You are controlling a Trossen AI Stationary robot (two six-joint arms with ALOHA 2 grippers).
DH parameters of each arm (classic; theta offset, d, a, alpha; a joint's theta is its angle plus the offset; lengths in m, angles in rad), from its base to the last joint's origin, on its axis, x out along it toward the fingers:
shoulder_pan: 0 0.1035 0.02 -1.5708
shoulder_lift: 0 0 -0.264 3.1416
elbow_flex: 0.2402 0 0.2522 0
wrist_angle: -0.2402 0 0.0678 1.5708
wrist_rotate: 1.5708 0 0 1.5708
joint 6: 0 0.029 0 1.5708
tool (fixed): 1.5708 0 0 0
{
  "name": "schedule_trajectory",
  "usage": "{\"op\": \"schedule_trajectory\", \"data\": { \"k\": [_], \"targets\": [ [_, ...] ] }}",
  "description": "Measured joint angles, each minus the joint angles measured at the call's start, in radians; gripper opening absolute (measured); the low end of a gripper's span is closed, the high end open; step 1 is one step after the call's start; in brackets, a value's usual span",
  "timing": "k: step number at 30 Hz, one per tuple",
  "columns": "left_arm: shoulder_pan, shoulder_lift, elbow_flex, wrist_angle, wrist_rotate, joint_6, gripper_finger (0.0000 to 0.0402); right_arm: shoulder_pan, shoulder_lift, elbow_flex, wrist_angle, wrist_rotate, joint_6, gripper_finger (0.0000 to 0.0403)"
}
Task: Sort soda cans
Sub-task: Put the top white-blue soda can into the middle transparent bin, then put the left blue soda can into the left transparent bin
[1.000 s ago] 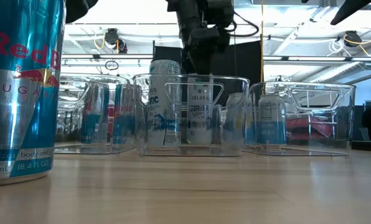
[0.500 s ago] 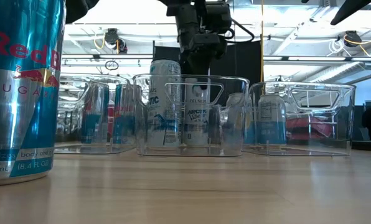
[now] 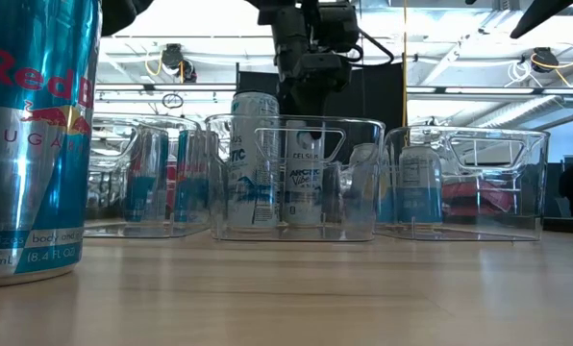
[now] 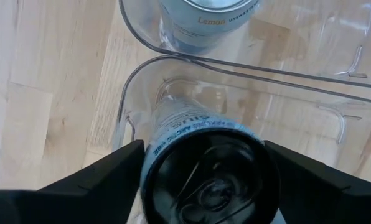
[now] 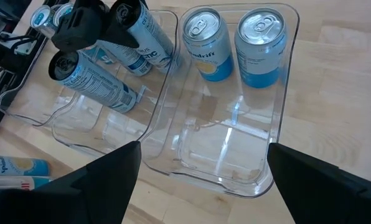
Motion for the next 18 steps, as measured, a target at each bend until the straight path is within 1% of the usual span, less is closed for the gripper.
{"op": "schedule_trajectory", "data": {
  "k": [4, 7, 12, 18],
  "targets": [
    [-0.004, 0.001, 0.0, 0.0, 0.0, 0.0, 0.0357, 0.0, 0.0, 0.0, 0.0, 0.0, 0.0, 0.0341],
    [-0.005, 0.001, 0.0, 0.0, 0.0, -0.009, 0.0372, 0.0, 0.0, 0.0, 0.003, 0.0, -0.004, 0.0341],
    [0.0, -0.017, 0.028, -0.015, 0.001, -0.078, 0.0375, 0.0, 0.0, 0.0, 0.023, 0.0, -0.039, 0.0341],
    [0.002, -0.099, 0.074, -0.059, 0.007, -0.134, 0.0375, 0.0, 0.0, 0.0, 0.046, -0.002, -0.102, 0.0341]
  ]
}}
